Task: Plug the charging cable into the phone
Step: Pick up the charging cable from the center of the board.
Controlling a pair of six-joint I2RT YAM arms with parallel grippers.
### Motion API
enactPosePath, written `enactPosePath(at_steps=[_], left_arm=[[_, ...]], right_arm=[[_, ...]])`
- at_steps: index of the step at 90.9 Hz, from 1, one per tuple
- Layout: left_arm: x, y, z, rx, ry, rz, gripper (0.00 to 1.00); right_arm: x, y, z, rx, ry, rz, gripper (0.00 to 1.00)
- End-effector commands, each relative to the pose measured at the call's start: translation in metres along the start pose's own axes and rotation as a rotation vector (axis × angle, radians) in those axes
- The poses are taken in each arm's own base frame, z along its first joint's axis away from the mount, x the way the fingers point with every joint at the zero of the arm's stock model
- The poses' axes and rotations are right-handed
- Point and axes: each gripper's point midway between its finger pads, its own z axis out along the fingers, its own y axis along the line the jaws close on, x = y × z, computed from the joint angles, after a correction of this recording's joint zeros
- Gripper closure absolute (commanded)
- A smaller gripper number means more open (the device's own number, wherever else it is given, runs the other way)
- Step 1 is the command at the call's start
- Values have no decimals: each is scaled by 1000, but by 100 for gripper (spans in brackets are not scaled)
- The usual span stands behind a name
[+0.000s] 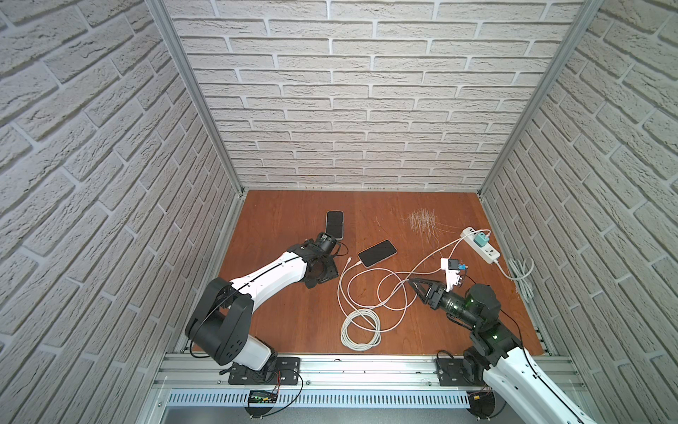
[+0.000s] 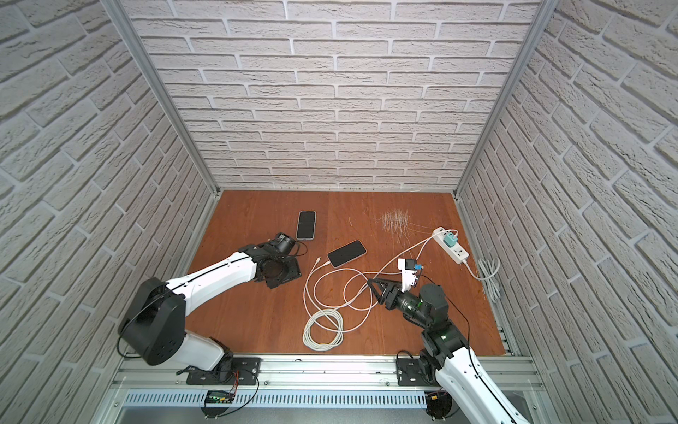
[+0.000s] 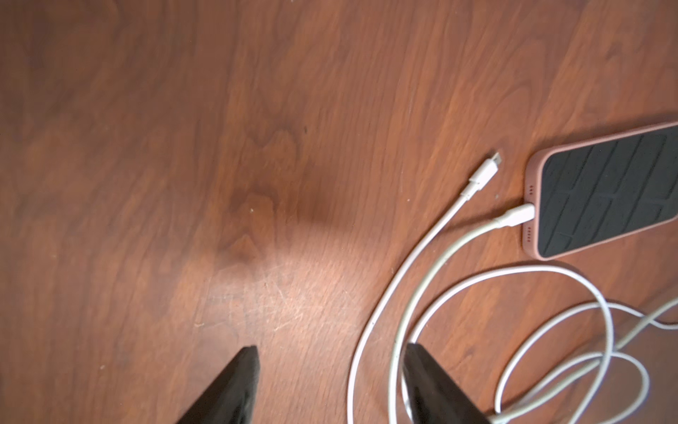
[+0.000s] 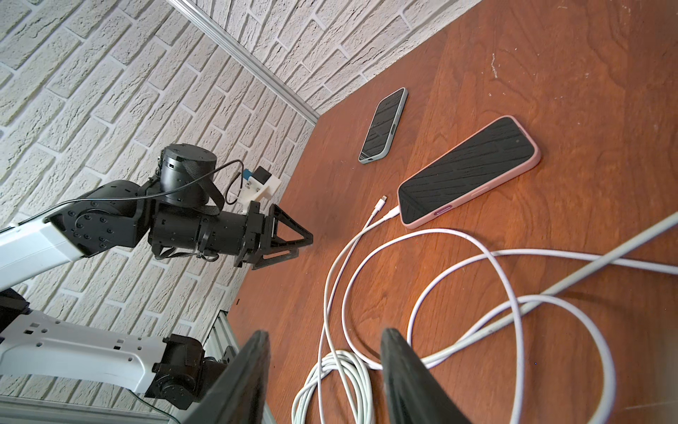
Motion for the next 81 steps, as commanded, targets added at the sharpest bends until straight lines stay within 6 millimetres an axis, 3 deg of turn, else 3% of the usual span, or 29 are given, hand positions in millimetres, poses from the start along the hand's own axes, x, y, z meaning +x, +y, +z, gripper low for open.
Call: enactPosePath(at_steps=[1, 44, 71, 81], left_arm=[[1, -1, 3, -39, -18, -27, 37], [25, -19, 33, -86, 73, 70, 40], [28, -16, 40, -132, 110, 89, 40], [25, -24, 35, -85, 90, 98, 40]], right_arm=[[-2, 0, -1, -8, -22, -6, 46], [-2, -2, -3, 3, -33, -3, 46], [-3, -2, -4, 5, -39, -5, 46], [-3, -2, -4, 4, -41, -5, 46]])
